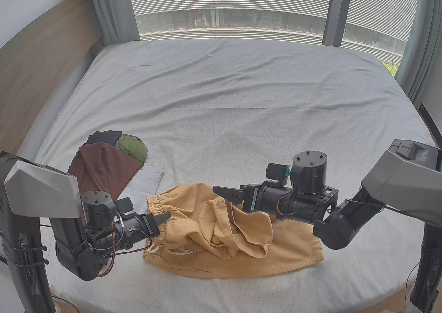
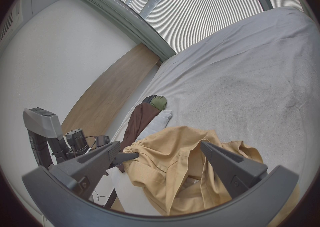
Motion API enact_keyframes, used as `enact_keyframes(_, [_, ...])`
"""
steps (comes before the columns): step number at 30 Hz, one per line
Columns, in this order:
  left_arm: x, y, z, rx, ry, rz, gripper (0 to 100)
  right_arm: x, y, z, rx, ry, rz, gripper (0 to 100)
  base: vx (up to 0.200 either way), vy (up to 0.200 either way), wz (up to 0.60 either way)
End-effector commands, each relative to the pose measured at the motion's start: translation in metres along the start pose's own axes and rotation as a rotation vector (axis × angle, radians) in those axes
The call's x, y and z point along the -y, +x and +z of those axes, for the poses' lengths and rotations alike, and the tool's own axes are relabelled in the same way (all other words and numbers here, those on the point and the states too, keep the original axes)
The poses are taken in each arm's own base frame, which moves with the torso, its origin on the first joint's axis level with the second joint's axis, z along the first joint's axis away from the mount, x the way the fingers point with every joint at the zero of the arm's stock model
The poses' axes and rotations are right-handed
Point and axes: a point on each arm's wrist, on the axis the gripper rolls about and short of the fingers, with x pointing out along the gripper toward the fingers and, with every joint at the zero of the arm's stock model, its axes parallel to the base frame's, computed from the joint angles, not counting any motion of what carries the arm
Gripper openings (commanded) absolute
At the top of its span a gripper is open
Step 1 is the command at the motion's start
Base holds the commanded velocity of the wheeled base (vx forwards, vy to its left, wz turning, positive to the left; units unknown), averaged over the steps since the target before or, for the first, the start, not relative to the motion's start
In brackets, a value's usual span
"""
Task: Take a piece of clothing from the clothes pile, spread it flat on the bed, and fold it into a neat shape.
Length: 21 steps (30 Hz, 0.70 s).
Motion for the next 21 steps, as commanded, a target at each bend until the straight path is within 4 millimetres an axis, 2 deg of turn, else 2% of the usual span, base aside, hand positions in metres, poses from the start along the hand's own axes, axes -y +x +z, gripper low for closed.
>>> enact_keyframes(1, [-0.004,0.0,0.002,0.01,-0.005,0.011,0,0.014,0.02,-0.007,-0.025,0.011,-0.022,100,0.0,0.0,0.0])
enact_keyframes(10, [-0.006,0.001,0.001,0.003,-0.005,0.015,0,0.03,0.041,-0.02,-0.06,-0.001,-0.047,100,0.0,0.0,0.0])
enact_keyframes(21, [-0.007,0.002,0.001,0.004,-0.001,0.016,0,0.029,0.048,-0.027,-0.08,-0.014,-0.047,100,0.0,0.0,0.0])
